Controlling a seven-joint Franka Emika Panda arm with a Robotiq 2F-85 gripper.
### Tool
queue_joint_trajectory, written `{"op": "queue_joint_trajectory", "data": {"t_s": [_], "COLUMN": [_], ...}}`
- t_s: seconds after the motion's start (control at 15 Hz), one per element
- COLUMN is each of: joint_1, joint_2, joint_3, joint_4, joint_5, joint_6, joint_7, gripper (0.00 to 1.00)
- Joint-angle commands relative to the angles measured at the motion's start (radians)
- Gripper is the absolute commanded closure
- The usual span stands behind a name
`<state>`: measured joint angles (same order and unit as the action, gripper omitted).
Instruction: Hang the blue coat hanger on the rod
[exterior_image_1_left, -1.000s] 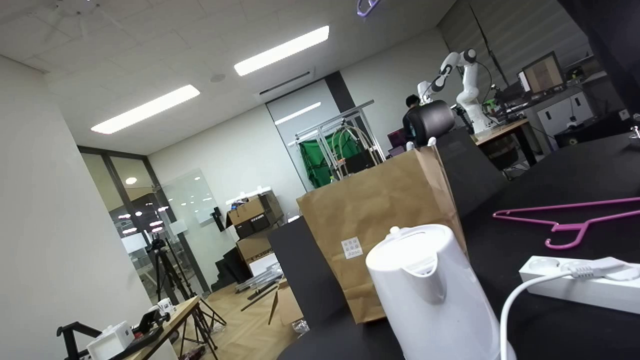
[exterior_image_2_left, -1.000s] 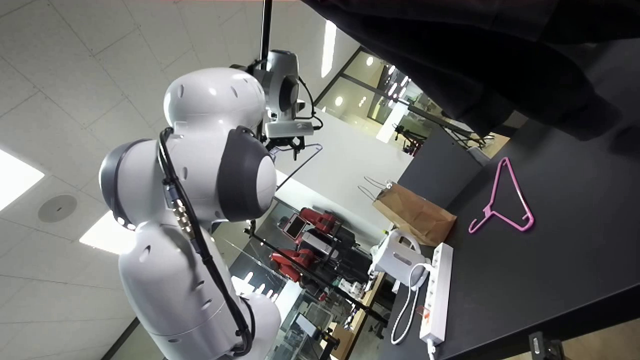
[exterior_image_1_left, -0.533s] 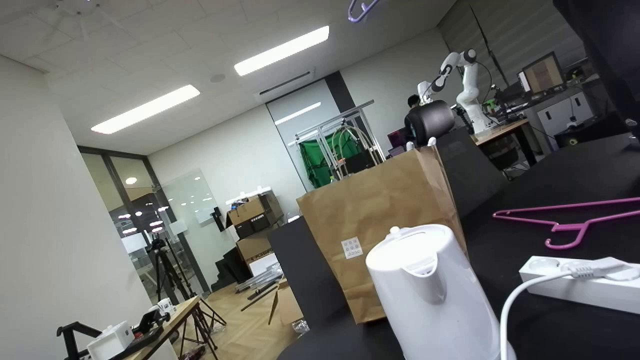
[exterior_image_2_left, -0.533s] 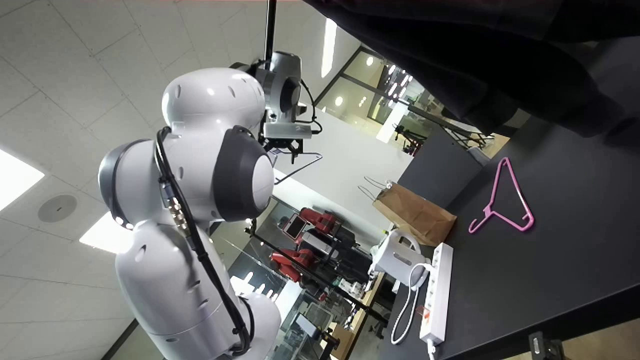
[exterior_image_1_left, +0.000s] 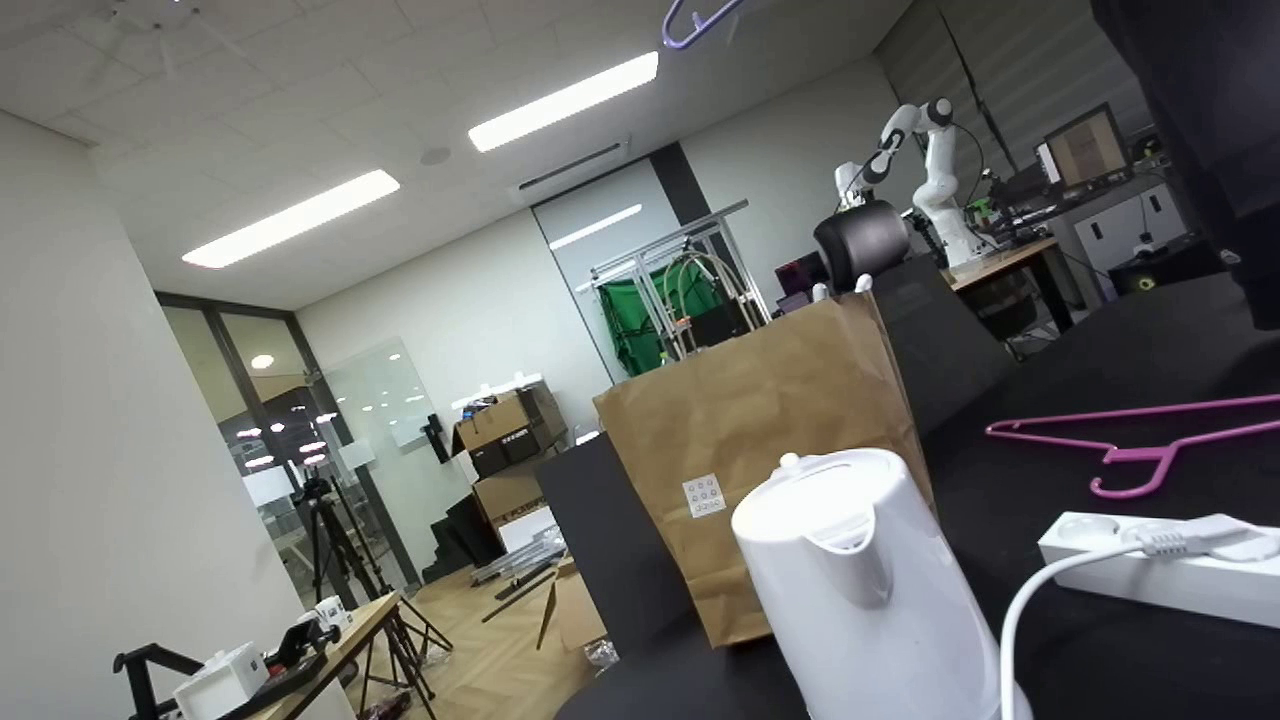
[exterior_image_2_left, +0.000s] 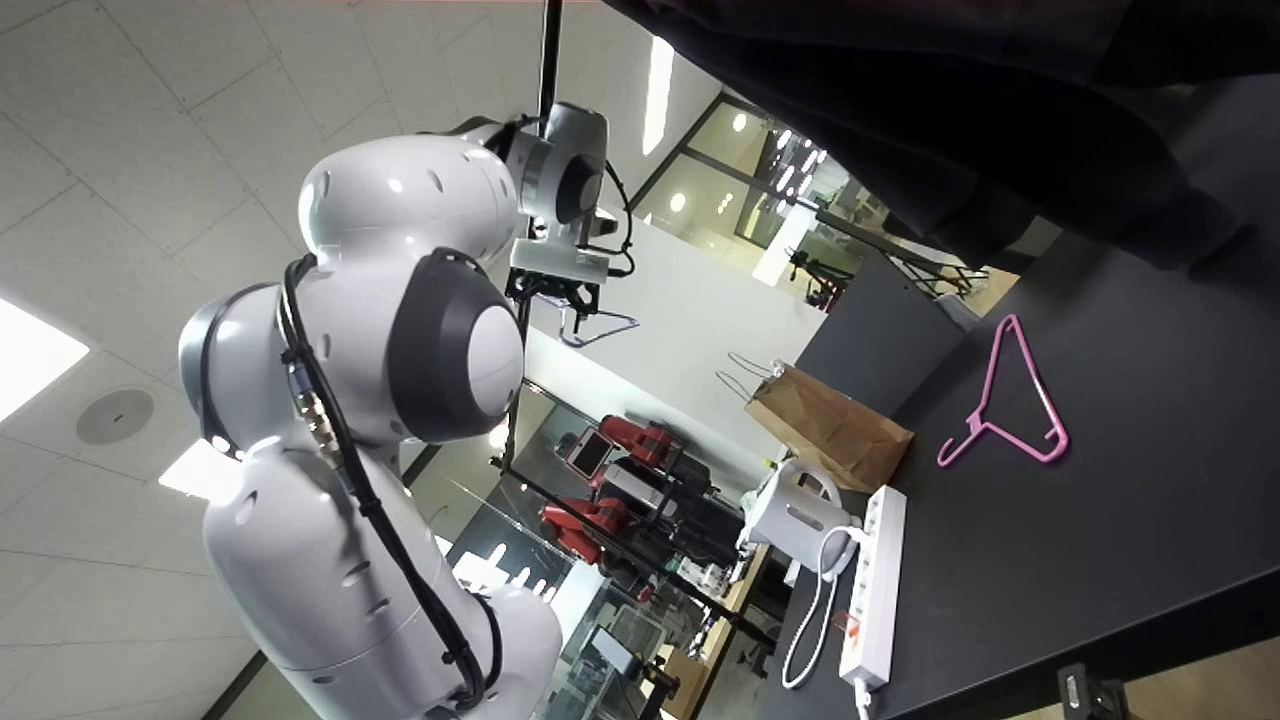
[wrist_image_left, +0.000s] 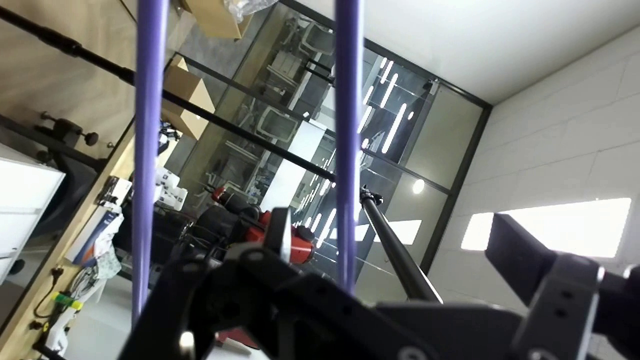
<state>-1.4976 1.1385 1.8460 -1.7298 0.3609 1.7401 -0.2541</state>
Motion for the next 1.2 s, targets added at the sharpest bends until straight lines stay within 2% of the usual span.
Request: {"op": "queue_joint_trajectory", "data": {"t_s": [0.0, 0.6, 0.73, 0.87, 1.13], "joint_1": [-0.045, -0.086, -0.091, -0.120, -0.199], "joint_2": [-0.074, -0.120, -0.152, -0.198, -0.298], "joint_3": [-0.018, -0.121, -0.135, -0.127, -0.068], "joint_4": [0.010, -0.040, -0.033, -0.024, -0.019], "joint_5": [0.084, 0.249, 0.256, 0.250, 0.284], "joint_6": [-0.043, -0.057, -0.089, -0.132, -0.203], "joint_7": [0.088, 0.079, 0.071, 0.088, 0.122], "gripper": [0.00, 0.00, 0.00, 0.00, 0.00]}}
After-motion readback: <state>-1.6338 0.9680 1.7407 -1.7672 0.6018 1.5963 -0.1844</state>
